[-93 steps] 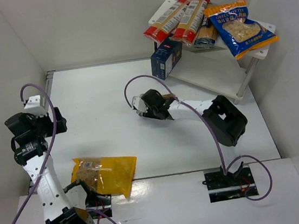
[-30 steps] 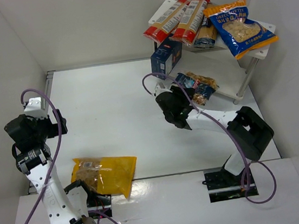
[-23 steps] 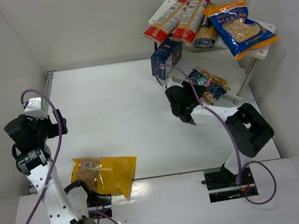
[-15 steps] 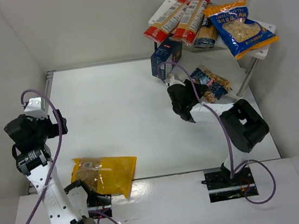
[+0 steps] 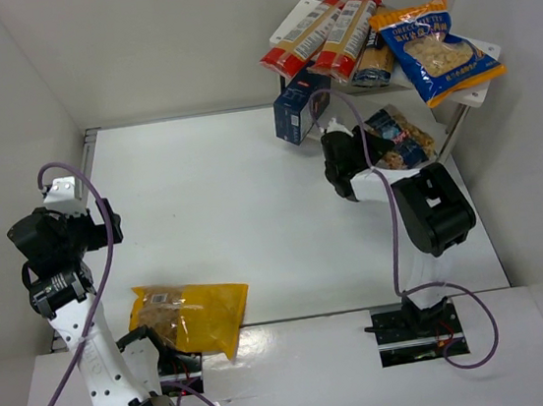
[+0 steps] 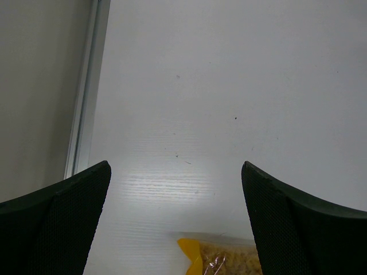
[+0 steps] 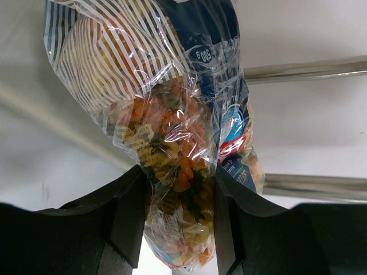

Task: Place and organize the pasta boxes and bags onto the shelf

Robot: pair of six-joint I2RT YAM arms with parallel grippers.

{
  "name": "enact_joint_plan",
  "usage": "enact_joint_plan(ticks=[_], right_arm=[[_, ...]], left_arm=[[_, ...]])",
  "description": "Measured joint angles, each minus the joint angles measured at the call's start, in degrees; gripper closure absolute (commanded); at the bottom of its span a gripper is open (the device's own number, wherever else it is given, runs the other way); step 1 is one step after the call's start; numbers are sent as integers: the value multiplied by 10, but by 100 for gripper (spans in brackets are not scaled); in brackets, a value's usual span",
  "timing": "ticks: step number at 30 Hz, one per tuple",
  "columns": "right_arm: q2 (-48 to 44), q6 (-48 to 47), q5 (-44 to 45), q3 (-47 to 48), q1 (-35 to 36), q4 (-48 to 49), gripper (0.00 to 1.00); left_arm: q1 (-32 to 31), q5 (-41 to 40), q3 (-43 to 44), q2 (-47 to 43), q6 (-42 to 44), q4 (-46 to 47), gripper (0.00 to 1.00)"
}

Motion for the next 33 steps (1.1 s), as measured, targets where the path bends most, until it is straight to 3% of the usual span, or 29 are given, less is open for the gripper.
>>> enact_joint_plan(ticks=[10,33], right_arm=[[54,34,5,83,-39,-26,100],[92,75,-5,100,-76,-41,100]], left_arm=[[0,0,0,0,0,0,0],[0,15,0,0,0,-1,0]])
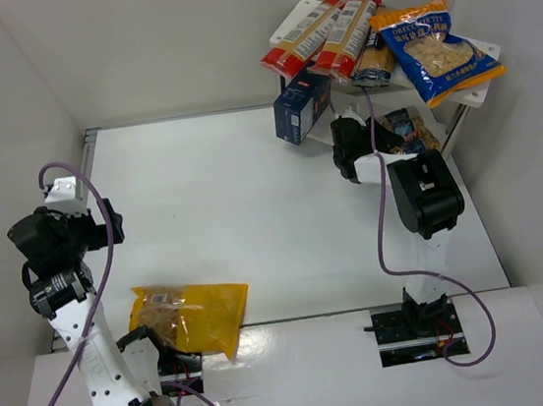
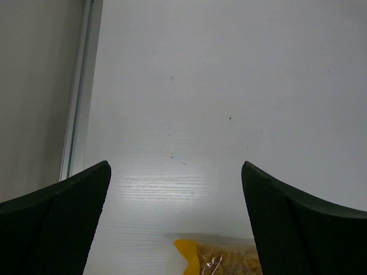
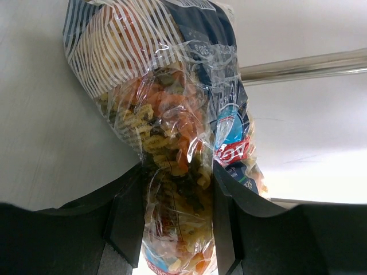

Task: Place and organize the pasta boxes and bags onto the shelf

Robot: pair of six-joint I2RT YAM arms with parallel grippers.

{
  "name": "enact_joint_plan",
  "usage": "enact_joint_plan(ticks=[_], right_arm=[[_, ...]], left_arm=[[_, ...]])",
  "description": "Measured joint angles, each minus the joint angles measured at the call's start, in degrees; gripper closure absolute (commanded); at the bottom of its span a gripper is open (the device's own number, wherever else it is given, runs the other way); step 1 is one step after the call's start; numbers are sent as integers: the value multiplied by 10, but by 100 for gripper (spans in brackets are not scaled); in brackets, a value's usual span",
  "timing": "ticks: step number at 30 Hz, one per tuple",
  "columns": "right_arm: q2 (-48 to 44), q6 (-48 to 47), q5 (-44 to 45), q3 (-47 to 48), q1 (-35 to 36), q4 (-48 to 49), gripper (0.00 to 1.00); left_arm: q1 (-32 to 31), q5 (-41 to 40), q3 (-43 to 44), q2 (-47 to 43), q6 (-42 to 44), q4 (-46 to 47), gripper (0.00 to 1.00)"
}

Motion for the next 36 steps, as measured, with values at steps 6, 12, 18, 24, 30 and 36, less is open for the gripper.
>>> enact_joint_plan(ticks=[6,12,18,24,30,36], right_arm=[[10,22,2,22,-8,-23,77],[14,38,5,33,-9,-47,62],[19,53,11,44,-10,-69,51],[19,77,23,45,-19,-96,32],[9,101,38,42,-28,-127,3],[-31,114,30,11,-21,-149,0]], left_arm=[[0,1,0,0,0,0,0],[0,4,0,0,0,0,0],[0,5,0,0,0,-2,0],[0,11,0,0,1,-2,0],[0,16,0,0,1,-2,0],[0,19,0,-5,1,-2,0]])
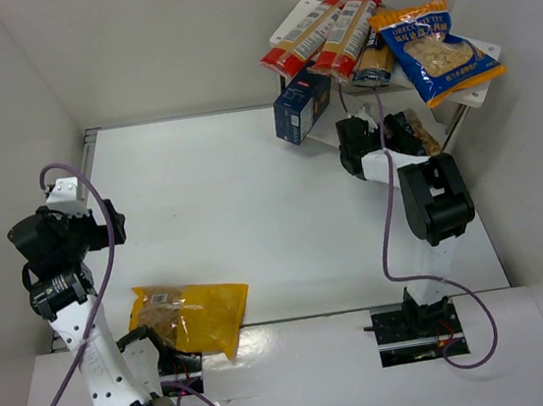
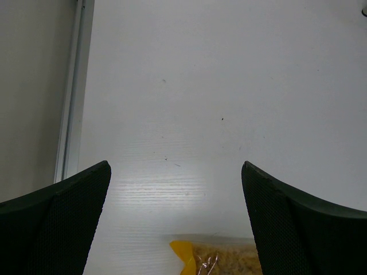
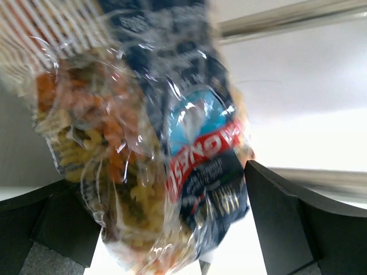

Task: Place and organize the pasta boxes and bags onto the shelf

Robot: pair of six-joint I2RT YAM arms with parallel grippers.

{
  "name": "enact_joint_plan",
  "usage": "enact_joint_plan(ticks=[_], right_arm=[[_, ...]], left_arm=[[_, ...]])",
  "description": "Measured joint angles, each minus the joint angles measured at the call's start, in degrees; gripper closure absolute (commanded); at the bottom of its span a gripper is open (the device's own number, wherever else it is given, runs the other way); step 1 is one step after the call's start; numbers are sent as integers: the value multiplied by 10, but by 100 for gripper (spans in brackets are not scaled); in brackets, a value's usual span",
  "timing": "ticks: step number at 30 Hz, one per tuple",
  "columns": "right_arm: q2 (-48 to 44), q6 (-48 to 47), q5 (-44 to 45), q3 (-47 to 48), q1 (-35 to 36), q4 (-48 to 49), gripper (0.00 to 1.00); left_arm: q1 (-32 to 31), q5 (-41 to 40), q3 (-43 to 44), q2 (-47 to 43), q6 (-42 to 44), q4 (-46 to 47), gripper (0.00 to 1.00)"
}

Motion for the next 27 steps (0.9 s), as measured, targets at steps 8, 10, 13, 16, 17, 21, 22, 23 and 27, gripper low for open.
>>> enact_joint_plan(ticks=[8,10,13,16,17,21,22,23,27], right_arm=[[-64,9,8,-25,51,-50,0],[-65,11,9,-26,55,-55,0],[-65,16,9,-28,57,-57,0],[-65,17,9,-28,59,-59,0],[-65,17,9,-28,59,-59,0],[-64,16,10,-28,59,-58,0],[-63,16,10,-28,59,-58,0],[-62,14,10,-28,59,-57,0],[-51,5,17,-26,61,-47,0]], left_arm=[[0,1,0,-6,0,0,0],[0,1,0,-6,0,0,0],[0,1,0,-6,0,0,0],[0,1,0,-6,0,0,0],[0,1,0,-6,0,0,0],[0,1,0,-7,0,0,0],[0,1,0,-8,0,0,0],[0,1,0,-9,0,0,0],[0,0,0,-12,0,0,0]])
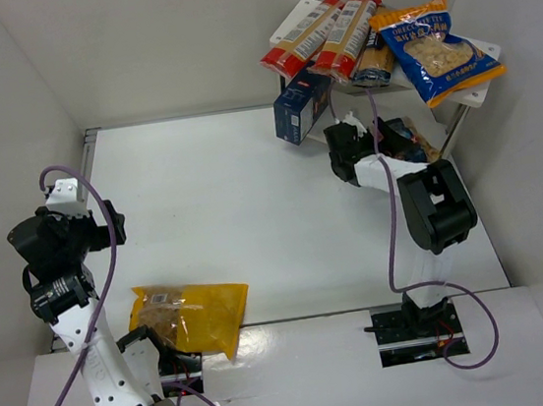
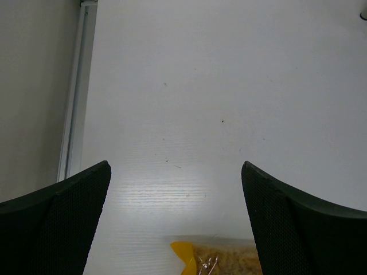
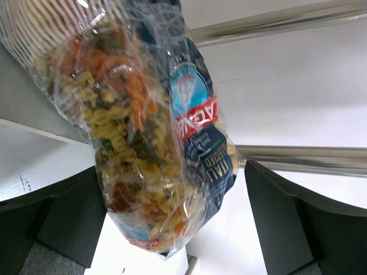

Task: Place and organize the pasta boxes and bags onto the shelf

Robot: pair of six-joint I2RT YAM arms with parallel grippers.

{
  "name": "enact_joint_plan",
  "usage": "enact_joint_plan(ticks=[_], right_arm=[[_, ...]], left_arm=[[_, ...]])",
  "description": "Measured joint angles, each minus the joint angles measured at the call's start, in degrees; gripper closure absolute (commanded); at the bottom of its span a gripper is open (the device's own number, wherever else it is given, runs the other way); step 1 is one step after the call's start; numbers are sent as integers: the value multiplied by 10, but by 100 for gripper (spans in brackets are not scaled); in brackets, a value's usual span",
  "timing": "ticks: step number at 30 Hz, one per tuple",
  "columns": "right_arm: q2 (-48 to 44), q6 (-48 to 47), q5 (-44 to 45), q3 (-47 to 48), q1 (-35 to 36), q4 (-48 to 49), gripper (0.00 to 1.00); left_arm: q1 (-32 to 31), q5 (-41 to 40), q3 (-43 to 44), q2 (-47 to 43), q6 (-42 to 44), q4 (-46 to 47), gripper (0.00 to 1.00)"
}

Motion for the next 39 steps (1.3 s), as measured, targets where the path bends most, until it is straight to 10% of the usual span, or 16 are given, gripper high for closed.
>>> enact_joint_plan(ticks=[28,39], right_arm=[[19,23,-140,65,10,-23,0],[-3,13,-182,58,45,-13,17]], left_arm=[[0,0,0,0,0,0,0],[0,0,0,0,0,0,0]])
